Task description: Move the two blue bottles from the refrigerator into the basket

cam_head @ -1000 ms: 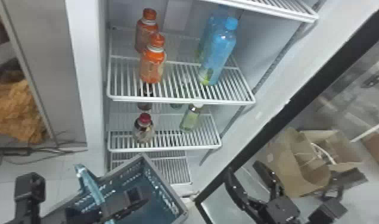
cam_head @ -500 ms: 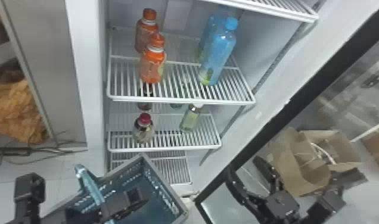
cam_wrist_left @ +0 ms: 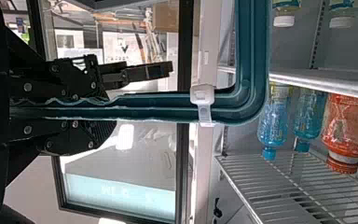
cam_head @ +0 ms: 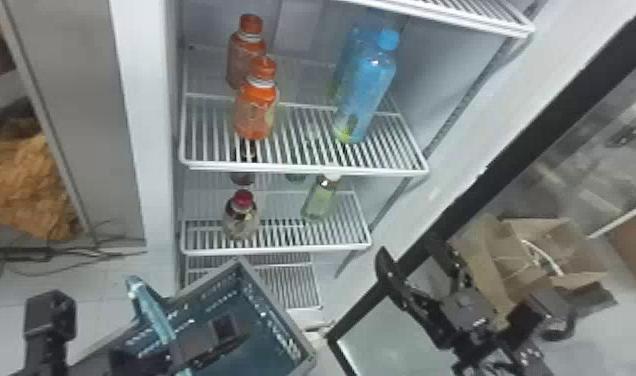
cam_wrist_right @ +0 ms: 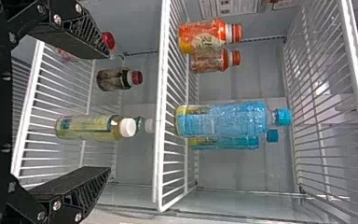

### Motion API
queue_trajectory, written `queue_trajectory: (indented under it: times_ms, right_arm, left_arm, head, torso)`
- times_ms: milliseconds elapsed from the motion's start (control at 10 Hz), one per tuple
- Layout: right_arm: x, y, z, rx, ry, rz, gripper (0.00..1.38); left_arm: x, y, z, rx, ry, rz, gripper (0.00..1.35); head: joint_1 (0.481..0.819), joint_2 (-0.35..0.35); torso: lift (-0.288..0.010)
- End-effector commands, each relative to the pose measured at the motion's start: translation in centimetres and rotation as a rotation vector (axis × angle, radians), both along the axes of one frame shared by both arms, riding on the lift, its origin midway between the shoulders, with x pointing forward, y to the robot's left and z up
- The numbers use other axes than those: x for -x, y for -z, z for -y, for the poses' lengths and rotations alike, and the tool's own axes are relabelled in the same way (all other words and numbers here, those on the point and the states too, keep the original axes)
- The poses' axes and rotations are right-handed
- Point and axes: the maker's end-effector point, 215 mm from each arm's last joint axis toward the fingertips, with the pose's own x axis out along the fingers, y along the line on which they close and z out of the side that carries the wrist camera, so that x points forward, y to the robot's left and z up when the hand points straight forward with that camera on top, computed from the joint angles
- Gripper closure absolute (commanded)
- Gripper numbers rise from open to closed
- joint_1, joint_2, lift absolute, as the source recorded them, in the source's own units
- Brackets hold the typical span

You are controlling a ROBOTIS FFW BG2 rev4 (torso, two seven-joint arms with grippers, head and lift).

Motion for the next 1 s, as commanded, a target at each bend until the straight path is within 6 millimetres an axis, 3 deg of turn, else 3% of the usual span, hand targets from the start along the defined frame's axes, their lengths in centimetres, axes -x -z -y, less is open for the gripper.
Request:
queue_trajectory:
  times_ms: [0,900]
  right_arm:
    - [-1.5,0.0,0.0,-0.014,0.006,0.018,0.22]
    - [-11.1,-4.4,-1.5,-0.054,-0.016,0.097,0.22]
  left_arm:
    - [-0.1,0.0,0.0,0.001,-0.003,-0.001,1.20]
    - [-0.2,-0.1,0.0,0.003,-0.003,0.004,1.20]
  head:
    - [0.695,-0.350]
    - [0.695,-0.350]
  torso:
    - [-0.010]
    - [-0.010]
